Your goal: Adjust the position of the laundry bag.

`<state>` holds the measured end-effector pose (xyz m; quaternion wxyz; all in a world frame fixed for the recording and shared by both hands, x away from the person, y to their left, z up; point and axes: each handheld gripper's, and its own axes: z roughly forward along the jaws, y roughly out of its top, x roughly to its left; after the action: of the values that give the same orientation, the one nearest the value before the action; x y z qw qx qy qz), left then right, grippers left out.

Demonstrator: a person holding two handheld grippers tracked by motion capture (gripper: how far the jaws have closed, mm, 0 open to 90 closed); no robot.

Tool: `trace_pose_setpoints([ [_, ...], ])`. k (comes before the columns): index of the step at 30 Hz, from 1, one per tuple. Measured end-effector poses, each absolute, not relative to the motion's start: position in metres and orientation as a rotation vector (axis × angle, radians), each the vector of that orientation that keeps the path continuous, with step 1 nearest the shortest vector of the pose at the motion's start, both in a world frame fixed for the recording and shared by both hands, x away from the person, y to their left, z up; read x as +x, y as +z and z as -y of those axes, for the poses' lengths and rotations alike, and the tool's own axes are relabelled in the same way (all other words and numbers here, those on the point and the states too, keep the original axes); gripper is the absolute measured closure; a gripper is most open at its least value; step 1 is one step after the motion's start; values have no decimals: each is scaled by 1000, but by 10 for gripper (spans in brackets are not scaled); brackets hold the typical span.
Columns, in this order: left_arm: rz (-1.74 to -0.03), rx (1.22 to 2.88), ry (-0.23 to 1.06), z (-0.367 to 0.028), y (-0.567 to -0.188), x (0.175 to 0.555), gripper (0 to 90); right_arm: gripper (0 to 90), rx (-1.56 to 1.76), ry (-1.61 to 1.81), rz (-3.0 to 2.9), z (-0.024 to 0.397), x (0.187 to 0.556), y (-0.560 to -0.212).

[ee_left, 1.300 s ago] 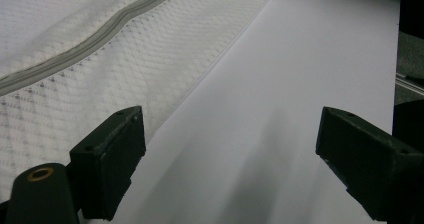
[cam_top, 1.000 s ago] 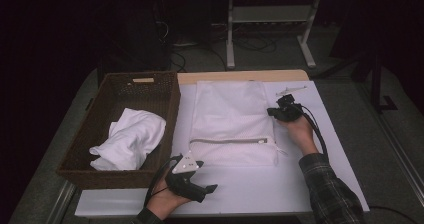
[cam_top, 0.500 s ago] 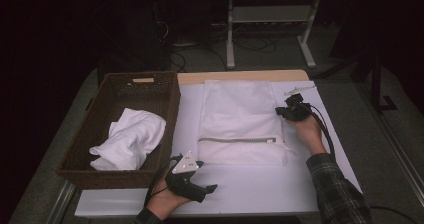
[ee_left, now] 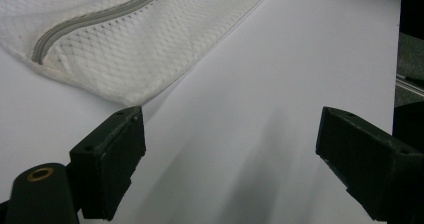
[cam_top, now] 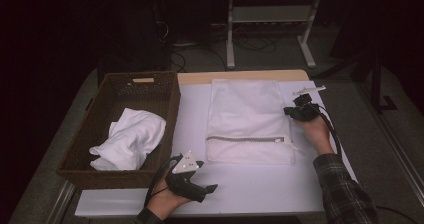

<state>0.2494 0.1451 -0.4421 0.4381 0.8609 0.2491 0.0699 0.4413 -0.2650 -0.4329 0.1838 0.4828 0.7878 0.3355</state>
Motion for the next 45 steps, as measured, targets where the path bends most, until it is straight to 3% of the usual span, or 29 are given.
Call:
trace_pose_setpoints([
  [12,-616,2140,168,-145,-442,249,120,871,1388,911,-2207,271,443,-439],
  [15,-616,2135,162,-145,-442,250,120,803,1427,946,-2190,275,443,-446],
  [19,-619,2128,153,-145,-442,250,120,778,1436,973,-2176,277,440,-444],
  [20,-606,2130,146,-146,-442,250,120,573,1437,988,-2168,278,437,-440],
  [21,-606,2130,146,-146,-442,250,120,573,1437,988,-2168,278,437,-440],
  [23,-603,2128,146,-146,-441,251,120,430,1428,1007,-2141,276,431,-434],
  [26,-603,2129,148,-146,-441,251,120,403,1426,1014,-2139,275,429,-433],
  [32,-606,2136,155,-144,-441,250,120,267,1401,1069,-2132,273,414,-429],
  [45,-614,2142,164,-146,-442,247,120,260,1348,1079,-2156,276,389,-423],
])
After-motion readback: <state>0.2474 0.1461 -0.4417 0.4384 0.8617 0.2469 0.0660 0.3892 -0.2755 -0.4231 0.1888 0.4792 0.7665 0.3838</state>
